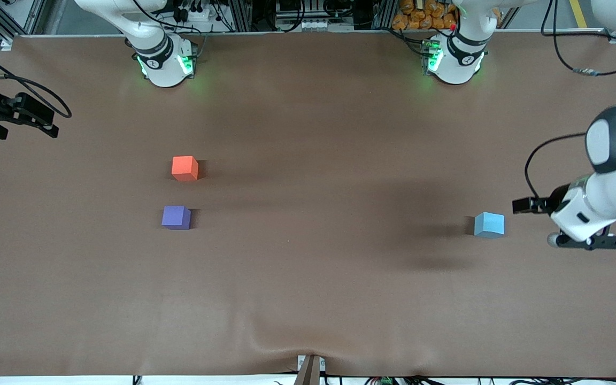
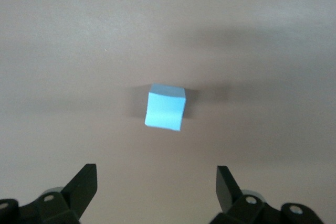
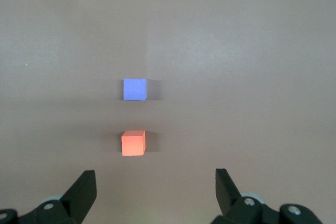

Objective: Place blue block between orange and purple blocks
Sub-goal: 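Close the left gripper on the light blue cube and lift it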

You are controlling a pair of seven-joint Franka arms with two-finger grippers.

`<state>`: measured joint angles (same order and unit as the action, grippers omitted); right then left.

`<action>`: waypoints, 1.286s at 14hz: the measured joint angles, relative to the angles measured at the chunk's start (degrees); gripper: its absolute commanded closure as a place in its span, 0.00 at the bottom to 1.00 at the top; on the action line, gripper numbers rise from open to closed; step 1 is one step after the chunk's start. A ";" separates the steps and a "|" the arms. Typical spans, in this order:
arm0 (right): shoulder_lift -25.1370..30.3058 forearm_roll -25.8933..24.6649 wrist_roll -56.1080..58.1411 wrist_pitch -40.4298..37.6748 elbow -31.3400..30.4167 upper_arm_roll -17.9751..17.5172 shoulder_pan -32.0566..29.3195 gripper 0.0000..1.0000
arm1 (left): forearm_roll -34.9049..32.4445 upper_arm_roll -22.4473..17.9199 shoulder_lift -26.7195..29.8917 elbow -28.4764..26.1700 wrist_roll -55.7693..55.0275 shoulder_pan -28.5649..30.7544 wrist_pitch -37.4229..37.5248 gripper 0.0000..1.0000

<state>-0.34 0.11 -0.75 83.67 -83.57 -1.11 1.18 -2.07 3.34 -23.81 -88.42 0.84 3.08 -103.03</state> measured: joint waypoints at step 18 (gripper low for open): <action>-0.01 0.03 0.00 -0.19 -0.01 -0.08 0.00 0.00 | -2.76 0.92 -14.69 -8.95 6.42 -0.40 -18.67 0.46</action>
<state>-0.35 0.14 -0.75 83.48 -83.58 -1.19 1.18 -4.83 4.26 -38.51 -97.37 7.26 2.68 -121.70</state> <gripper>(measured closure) 0.000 0.000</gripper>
